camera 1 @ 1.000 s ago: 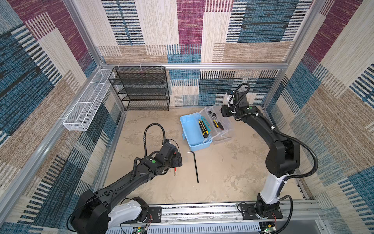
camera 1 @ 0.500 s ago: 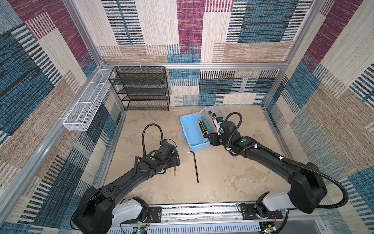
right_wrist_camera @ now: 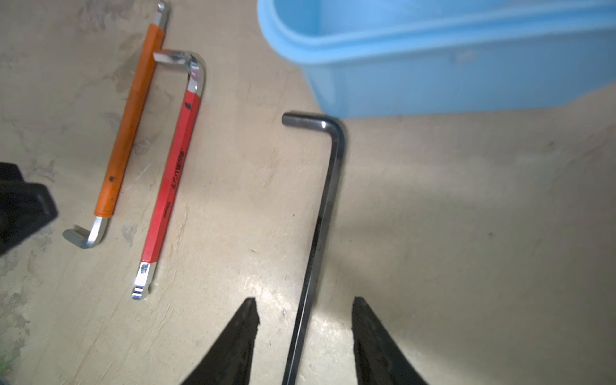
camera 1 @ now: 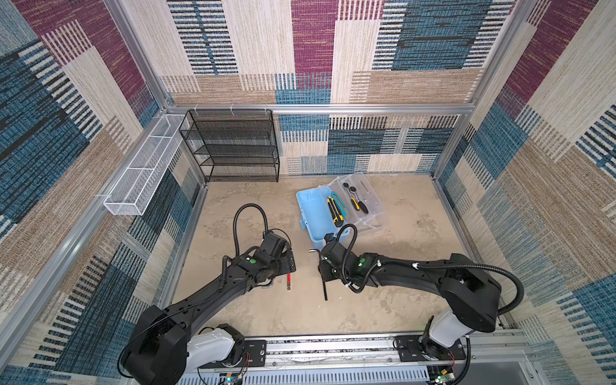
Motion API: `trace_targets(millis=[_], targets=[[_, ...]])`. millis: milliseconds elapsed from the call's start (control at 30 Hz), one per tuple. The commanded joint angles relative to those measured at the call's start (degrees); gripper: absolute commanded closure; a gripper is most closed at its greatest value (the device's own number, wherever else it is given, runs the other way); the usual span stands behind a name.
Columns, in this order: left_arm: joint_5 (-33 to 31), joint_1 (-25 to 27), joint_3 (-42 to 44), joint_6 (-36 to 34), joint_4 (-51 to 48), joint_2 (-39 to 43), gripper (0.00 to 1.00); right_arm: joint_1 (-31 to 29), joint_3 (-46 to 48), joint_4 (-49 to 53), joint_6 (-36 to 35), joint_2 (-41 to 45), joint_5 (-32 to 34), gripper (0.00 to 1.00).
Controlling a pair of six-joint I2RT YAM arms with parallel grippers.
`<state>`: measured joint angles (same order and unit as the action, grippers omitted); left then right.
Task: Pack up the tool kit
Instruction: 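Move the right gripper down over the black hex key, then close the right gripper on the long arm of the black hex key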
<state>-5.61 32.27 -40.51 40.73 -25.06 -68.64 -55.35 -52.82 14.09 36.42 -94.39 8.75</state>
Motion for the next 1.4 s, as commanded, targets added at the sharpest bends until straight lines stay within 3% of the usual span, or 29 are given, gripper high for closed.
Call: trace_targets(millis=[0, 600, 900, 1367], targets=[[-0.4, -0.1, 0.1, 0.5, -0.3, 0.3, 0.16, -0.2, -0.6, 0.3, 2.9, -2.1, 2.0, 0.52], [-0.6, -0.2, 0.4, 0.1, -0.7, 0.4, 0.16, -0.8, -1.4, 4.8, 1.0, -9.9, 2.2, 0.59], [-0.9, -0.3, 1.2, 0.3, -1.1, 1.5, 0.16, -0.7, -0.2, 5.9, -1.0, -9.2, 3.2, 0.73], [-1.1, -0.5, 1.7, 0.4, -1.2, 2.5, 0.16, -0.7, 2.2, 4.1, -6.4, -7.1, 2.8, 0.85]])
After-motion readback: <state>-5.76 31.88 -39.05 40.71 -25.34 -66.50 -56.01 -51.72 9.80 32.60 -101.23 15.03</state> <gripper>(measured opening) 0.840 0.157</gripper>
